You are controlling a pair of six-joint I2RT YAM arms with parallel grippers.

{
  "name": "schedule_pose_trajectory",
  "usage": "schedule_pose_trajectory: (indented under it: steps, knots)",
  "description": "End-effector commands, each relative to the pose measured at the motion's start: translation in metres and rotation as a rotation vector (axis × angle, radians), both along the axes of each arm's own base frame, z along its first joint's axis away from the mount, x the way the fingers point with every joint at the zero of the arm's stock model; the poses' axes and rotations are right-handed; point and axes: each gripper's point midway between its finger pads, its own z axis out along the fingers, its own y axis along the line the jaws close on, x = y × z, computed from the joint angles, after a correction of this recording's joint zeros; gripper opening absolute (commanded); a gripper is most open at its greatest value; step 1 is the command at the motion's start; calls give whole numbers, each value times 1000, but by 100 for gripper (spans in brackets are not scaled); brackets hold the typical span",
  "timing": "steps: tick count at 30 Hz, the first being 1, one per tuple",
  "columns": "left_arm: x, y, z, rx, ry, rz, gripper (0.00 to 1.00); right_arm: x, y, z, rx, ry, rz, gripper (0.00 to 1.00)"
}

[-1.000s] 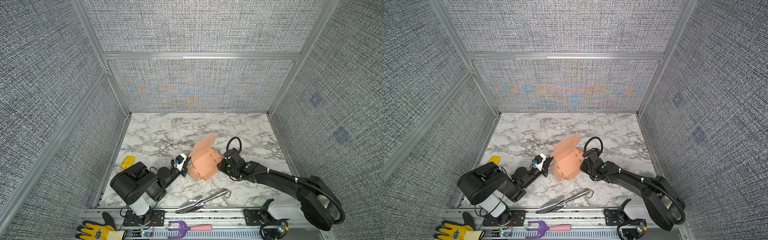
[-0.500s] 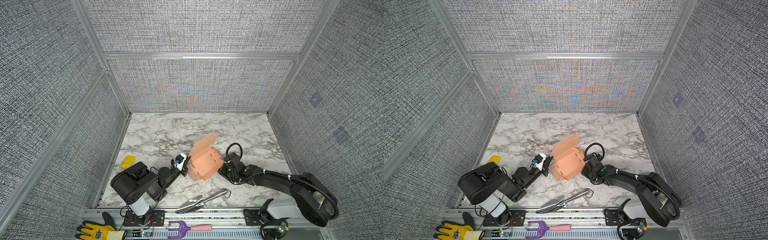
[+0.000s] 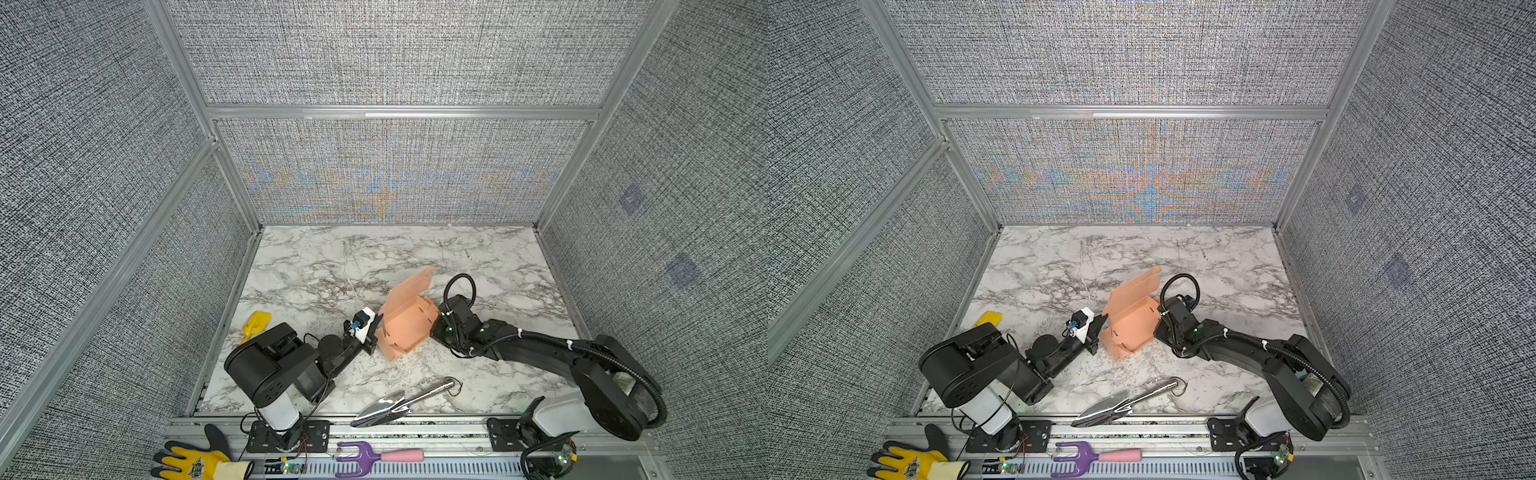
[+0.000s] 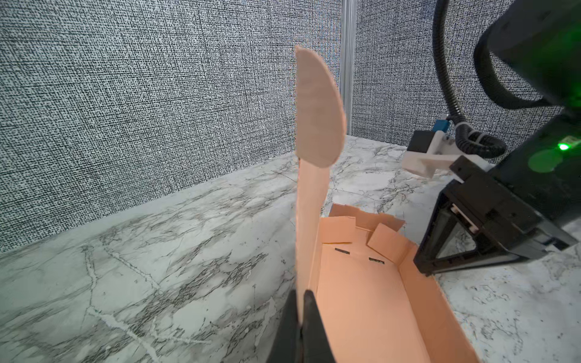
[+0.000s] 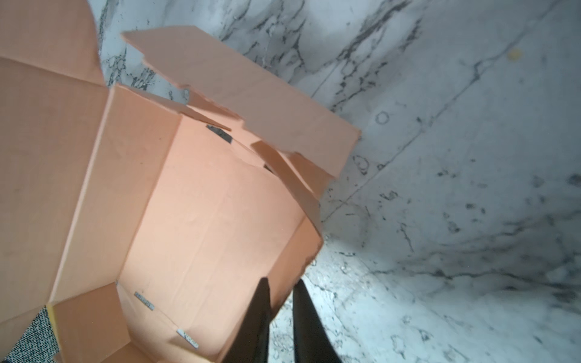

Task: Assemble paper box
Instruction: Fold the bottom flaps of a flat cardboard box at the center of the table.

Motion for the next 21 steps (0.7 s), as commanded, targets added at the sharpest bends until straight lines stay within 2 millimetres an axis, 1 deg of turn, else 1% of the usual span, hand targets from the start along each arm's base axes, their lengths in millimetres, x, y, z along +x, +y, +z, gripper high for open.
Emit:
schedule_pose_trajectory:
  steps: [1, 11, 21]
  knots:
    - [-3, -1, 32, -92, -97, -13, 0, 3, -6, -1, -86, -7, 33, 17]
    - [-4, -2, 33, -95, -101, -14, 0, 7, 10, -1, -167, -25, 161, 17]
    - [-4, 0, 30, -91, -91, -5, 0, 6, 19, -3, -251, -26, 290, 20]
